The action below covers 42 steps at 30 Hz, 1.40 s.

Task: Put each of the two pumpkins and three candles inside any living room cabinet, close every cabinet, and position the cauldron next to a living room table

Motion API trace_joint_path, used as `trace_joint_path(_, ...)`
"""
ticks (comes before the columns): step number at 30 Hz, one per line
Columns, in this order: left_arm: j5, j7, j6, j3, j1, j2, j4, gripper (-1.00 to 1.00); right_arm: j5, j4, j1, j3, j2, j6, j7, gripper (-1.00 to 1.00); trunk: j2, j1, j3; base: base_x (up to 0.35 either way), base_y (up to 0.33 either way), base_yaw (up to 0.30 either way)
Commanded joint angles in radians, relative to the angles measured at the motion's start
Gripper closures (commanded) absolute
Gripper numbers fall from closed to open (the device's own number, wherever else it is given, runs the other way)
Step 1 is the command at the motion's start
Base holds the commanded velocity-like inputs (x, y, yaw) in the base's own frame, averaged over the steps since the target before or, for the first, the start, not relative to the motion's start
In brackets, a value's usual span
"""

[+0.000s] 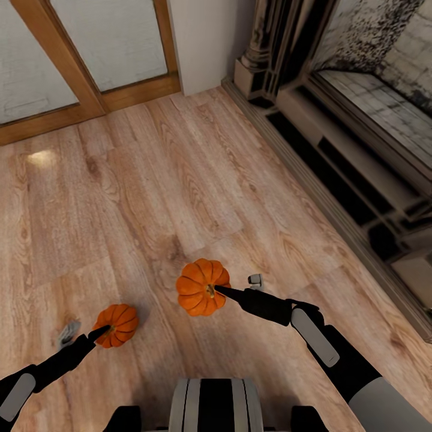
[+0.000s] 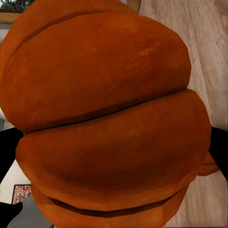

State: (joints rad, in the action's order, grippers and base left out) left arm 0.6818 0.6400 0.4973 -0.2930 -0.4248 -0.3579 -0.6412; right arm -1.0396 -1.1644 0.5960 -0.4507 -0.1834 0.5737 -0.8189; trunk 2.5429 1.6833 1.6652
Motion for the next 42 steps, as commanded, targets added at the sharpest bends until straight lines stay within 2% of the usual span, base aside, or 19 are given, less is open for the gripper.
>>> trace_joint_path(1, 0.004, 0.001, 0.008, -0.002, 0.000, 0.000, 0.000, -1.00, -0.011, 0.000, 0.001, -0.002, -0.001, 0.008, 0.001, 1.00, 0.000, 0.000, 0.000, 0.000, -0.176, 0.000)
trace_joint_path(16, 0.004, 0.001, 0.007, -0.003, 0.000, -0.001, -0.001, -1.00, -0.011, 0.000, 0.001, -0.002, -0.001, 0.008, 0.001, 1.00, 0.000, 0.000, 0.000, 0.001, -0.024, 0.000)
trace_joint_path(29, 0.004, 0.001, 0.007, -0.003, 0.000, -0.001, -0.002, -1.00, -0.011, 0.000, 0.001, -0.002, -0.001, 0.008, 0.001, 1.00, 0.000, 0.000, 0.000, 0.128, 0.000, 0.000)
trace_joint_path(42, 0.004, 0.002, 0.007, -0.003, 0.000, -0.001, -0.002, -1.00, -0.011, 0.000, 0.001, -0.002, -0.001, 0.008, 0.001, 1.00, 0.000, 0.000, 0.000, 0.010, 0.000, 0.000)
